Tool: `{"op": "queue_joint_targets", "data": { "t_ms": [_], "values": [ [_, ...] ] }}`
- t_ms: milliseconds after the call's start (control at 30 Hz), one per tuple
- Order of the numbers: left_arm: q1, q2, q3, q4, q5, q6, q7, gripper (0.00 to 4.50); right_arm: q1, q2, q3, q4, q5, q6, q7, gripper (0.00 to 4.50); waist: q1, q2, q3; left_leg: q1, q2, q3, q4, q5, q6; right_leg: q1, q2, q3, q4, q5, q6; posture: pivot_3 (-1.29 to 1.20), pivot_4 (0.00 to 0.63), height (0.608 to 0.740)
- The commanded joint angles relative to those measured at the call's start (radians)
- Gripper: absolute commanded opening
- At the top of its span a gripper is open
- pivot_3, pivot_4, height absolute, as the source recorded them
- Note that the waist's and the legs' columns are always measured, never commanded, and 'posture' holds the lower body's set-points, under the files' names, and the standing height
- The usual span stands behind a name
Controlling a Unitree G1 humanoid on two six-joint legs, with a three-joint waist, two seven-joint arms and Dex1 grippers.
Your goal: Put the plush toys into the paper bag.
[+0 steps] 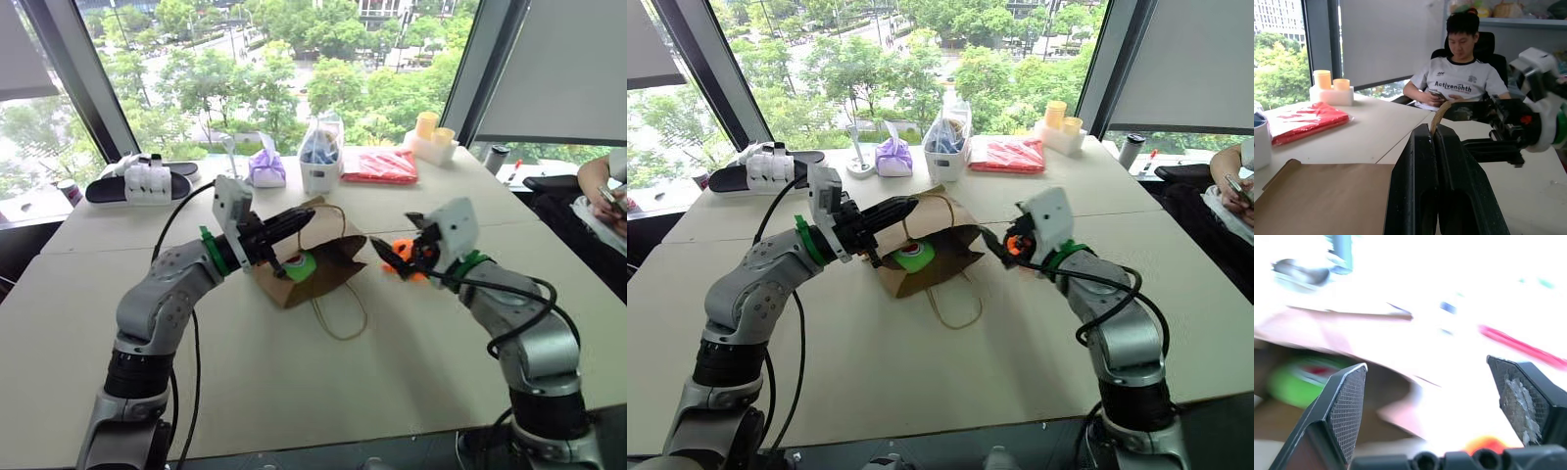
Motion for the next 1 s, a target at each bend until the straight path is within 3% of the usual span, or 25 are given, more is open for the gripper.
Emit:
{"op": "queue_joint_targets", "data": {
  "t_ms": [33,200,267,467,567,800,900,1000],
  "values": [
    [-0.027,-0.003,0.003,0.014,0.014,-0.038,-0.015,0.00,-0.025,0.020,0.038,0.232,-0.073,-0.135,-0.061,4.24,-0.004,0.000,0.000,0.001,0.000,0.000,0.000,0.000,0.000,0.000,0.000,0.000,0.000,0.000,0.000,0.00,0.150,0.740],
    [-0.030,-0.008,-0.004,0.006,0.019,-0.038,-0.014,0.00,-0.102,0.076,0.073,0.562,-0.134,-0.288,-0.126,4.24,-0.006,0.000,0.000,0.001,0.001,0.001,-0.001,0.001,-0.001,-0.001,0.000,0.001,0.000,0.000,0.000,0.00,0.150,0.740],
    [-0.026,-0.006,-0.002,-0.003,0.021,-0.036,-0.011,0.00,-0.143,0.119,0.030,0.655,-0.105,-0.314,-0.167,4.24,-0.006,0.000,0.000,0.001,0.000,0.001,-0.001,0.002,-0.003,-0.001,0.000,0.001,0.000,0.000,0.000,0.00,0.150,0.740],
    [-0.019,-0.002,0.004,-0.022,0.023,-0.030,0.005,0.00,-0.204,0.128,0.027,0.788,-0.143,-0.376,-0.239,4.24,-0.005,0.000,0.000,0.001,0.000,0.001,-0.001,0.002,-0.004,0.000,0.000,0.001,0.000,0.000,0.000,0.00,0.150,0.740],
    [-0.019,-0.002,0.005,-0.024,0.022,-0.029,0.011,0.00,-0.219,0.126,0.028,0.810,-0.146,-0.396,-0.247,3.38,-0.005,0.000,0.000,0.001,0.000,0.001,-0.001,0.002,-0.004,0.000,0.000,0.001,0.000,0.000,0.000,0.00,0.150,0.740],
    [-0.021,-0.001,0.005,-0.018,0.018,-0.028,0.012,0.00,-0.213,0.113,0.019,0.770,-0.148,-0.399,-0.245,0.02,-0.007,0.000,0.000,0.001,0.001,0.001,-0.001,0.002,-0.004,0.000,0.000,0.001,0.000,0.000,0.000,0.00,0.150,0.740],
    [-0.023,-0.005,0.004,-0.014,0.012,-0.025,0.008,0.00,-0.168,0.114,-0.006,0.622,-0.109,-0.338,-0.224,0.02,-0.005,0.000,0.000,0.001,0.001,0.001,-0.001,0.002,-0.004,0.000,0.000,0.001,0.000,0.000,0.000,0.00,0.150,0.740],
    [-0.042,-0.013,0.008,-0.002,0.001,-0.019,0.007,0.00,-0.033,0.081,-0.002,0.267,-0.049,-0.185,-0.141,0.02,0.001,0.000,0.000,-0.001,0.001,-0.001,-0.001,0.002,-0.004,-0.001,0.000,0.001,0.000,0.000,0.000,0.00,0.150,0.740]
  ]
}}
